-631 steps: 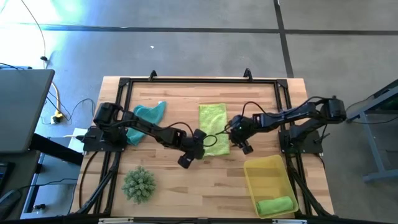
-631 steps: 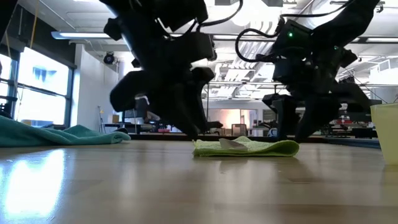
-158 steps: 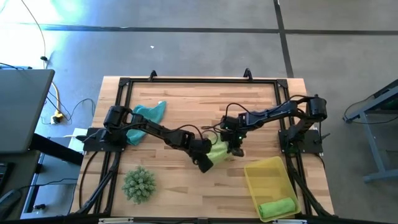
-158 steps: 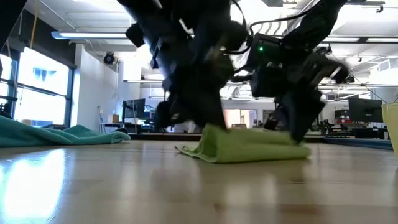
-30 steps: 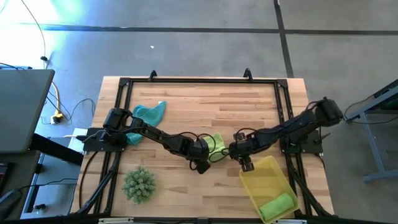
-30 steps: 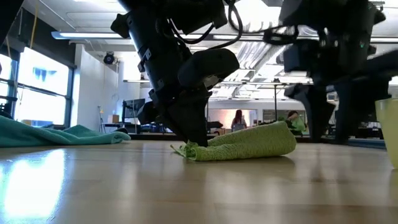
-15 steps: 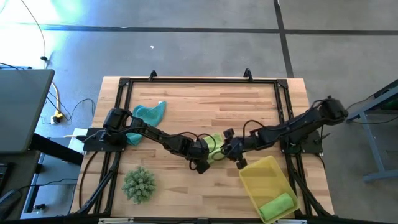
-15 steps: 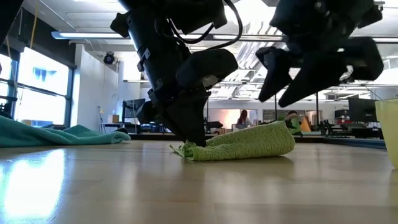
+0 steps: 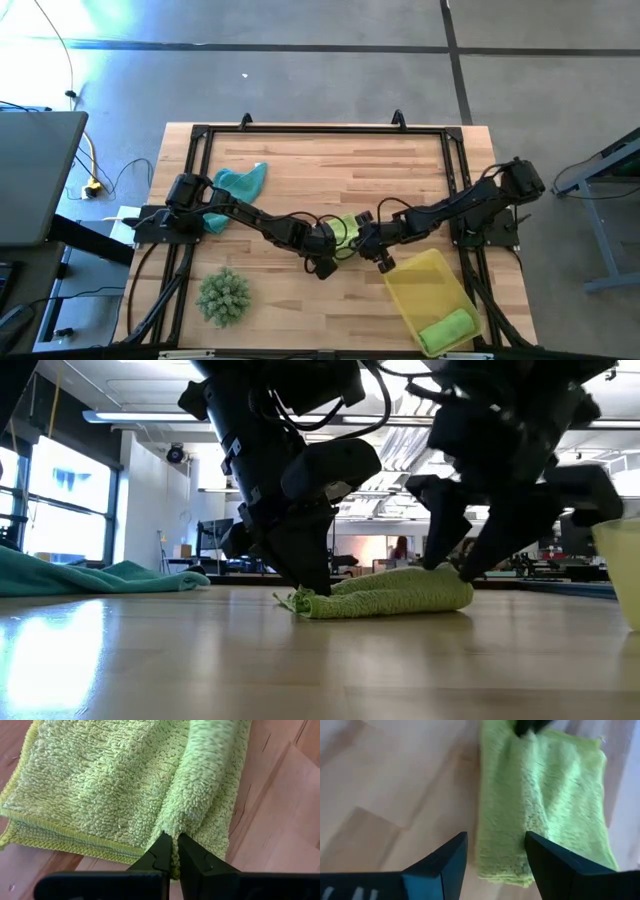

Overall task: Roll microfiber towels into tight, uniform cylinder then place into a basket
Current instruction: Roll the light green microfiber cloth

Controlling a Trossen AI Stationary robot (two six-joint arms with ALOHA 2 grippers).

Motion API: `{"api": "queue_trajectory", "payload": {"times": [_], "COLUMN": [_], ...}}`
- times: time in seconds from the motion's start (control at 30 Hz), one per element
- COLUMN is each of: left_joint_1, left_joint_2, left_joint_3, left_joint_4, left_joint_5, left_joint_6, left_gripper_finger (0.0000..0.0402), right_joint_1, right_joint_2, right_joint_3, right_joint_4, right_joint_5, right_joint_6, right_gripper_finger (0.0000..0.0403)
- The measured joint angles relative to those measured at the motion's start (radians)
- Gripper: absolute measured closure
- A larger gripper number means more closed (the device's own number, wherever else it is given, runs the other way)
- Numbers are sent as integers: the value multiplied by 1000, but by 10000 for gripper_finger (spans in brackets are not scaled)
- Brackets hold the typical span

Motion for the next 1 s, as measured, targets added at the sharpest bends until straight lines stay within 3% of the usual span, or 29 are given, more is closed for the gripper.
{"api": "queue_trajectory", "payload": {"times": [0.27,0.6,0.9,1.0], "left_joint_1": [0,0,0,0], "left_joint_2": [0,0,0,0], "left_joint_3": [0,0,0,0], "left_joint_4": [0,-6,-15,-15], "left_joint_5": [-15,-17,-19,-20], "left_joint_6": [0,18,33,34], "left_gripper_finger": [394,394,394,394], "right_joint_1": [-34,5,47,54], "right_joint_2": [2,-11,-11,-11], "right_joint_3": [-3,25,52,92], "right_joint_4": [-31,-239,-435,-526], "right_joint_5": [-64,-88,-267,-276], "right_joint_6": [9,209,317,301], "right_gripper_finger": [210,210,210,210]}}
